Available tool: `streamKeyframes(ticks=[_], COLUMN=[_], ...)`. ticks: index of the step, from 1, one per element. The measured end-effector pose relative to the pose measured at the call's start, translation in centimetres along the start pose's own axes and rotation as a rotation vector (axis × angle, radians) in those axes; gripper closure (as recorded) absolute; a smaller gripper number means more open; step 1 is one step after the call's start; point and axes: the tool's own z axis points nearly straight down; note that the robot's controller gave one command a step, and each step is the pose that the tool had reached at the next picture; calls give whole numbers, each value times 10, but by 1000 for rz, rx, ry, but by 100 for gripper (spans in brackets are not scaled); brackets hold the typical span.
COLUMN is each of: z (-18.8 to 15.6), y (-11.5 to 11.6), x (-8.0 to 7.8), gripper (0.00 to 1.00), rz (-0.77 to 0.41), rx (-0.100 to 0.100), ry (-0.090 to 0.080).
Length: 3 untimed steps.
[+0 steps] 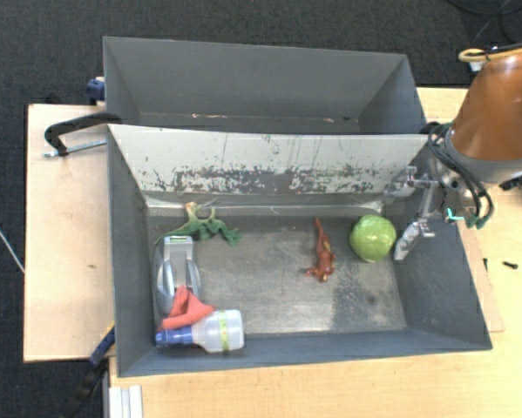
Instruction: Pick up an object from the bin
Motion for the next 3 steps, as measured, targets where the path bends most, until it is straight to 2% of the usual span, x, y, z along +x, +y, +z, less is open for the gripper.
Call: streamKeyframes(ticks=[1, 2, 3], z=[-4, 39, 79], y=[0, 6, 9], x=[-2, -9, 2], gripper=[0, 0, 100], rz=[-2, -3, 244], rx=[2, 4, 0], ry=[-8, -16, -12])
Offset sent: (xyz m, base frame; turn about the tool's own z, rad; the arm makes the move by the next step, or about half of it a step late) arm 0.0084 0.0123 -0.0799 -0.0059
